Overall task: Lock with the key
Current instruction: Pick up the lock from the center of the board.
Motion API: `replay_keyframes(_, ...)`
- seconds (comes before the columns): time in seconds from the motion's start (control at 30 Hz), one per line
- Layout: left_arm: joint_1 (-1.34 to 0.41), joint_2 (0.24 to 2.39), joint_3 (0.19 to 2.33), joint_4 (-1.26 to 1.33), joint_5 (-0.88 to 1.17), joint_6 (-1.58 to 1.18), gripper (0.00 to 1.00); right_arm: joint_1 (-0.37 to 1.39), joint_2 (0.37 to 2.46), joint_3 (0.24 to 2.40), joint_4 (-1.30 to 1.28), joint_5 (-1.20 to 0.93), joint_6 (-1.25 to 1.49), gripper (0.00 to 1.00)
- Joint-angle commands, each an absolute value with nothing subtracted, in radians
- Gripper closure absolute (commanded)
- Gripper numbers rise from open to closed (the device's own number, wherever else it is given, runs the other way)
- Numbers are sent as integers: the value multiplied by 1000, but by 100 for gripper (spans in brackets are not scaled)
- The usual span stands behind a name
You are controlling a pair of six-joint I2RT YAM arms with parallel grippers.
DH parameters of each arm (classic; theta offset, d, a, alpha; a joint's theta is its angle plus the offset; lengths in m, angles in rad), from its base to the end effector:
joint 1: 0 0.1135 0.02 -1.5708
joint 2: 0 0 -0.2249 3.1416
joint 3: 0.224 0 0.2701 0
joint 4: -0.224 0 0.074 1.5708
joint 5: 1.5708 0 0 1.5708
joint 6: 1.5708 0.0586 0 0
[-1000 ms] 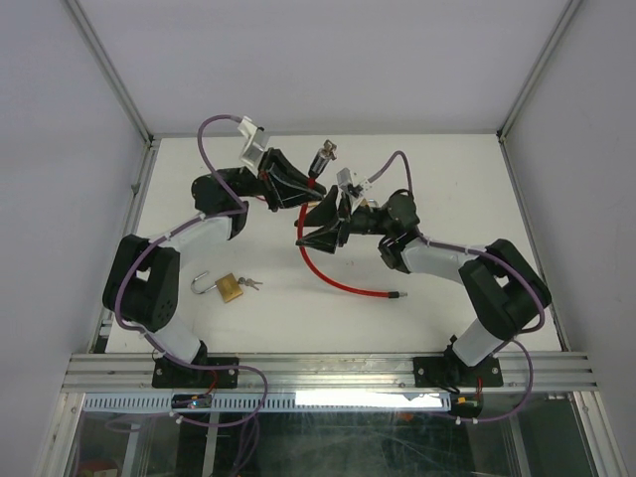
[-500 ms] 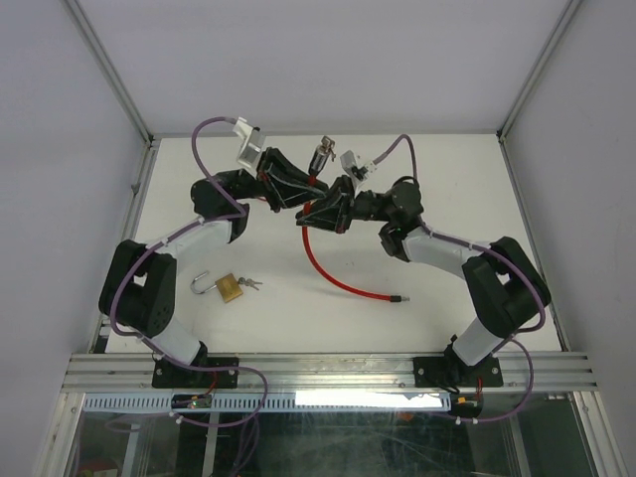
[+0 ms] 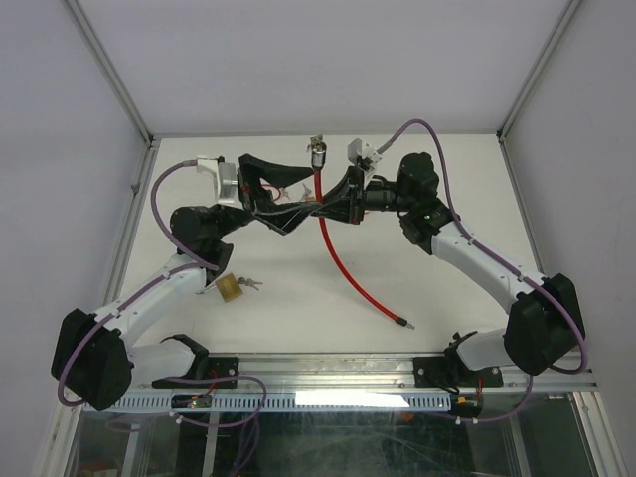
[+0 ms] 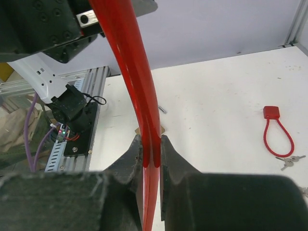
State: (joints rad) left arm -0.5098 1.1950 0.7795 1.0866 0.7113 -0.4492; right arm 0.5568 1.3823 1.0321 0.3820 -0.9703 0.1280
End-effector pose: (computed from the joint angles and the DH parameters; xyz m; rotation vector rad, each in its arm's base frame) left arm 0.2391 -0.1775 0.3449 0.7316 0.8937 -1.1763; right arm 0.2740 0.2275 0.3038 -1.1133 1.2879 1.2608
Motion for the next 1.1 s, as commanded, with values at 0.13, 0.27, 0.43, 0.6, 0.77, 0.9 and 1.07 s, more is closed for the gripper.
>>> replay_keyframes(0.13,-607,1198,771,875,414,-251,34,562,1354,1063,318,-927,53,100)
replay_keyframes(0.27,-614,1240,777,886,403,-251,43,564,1343,1060,303,-927,53,100)
replay_keyframes(0.43,-617,1266,786,892,388,-262,58,566,1339,1058,282,-927,53,100)
replay_keyframes(0.6,-619,1281,792,904,397,-279,64,571,1344,1061,274,-927,53,100)
replay_keyframes(0.77,-619,1297,801,925,442,-277,100,574,1342,1060,271,-927,53,100)
replay_keyframes(0.9,-585,1291,817,925,551,-234,100,562,1325,1078,223,-927,53,100)
replay_keyframes(1.07,-418,1360,868,1169,911,-407,100,499,1261,1136,-19,-1007,-253,49)
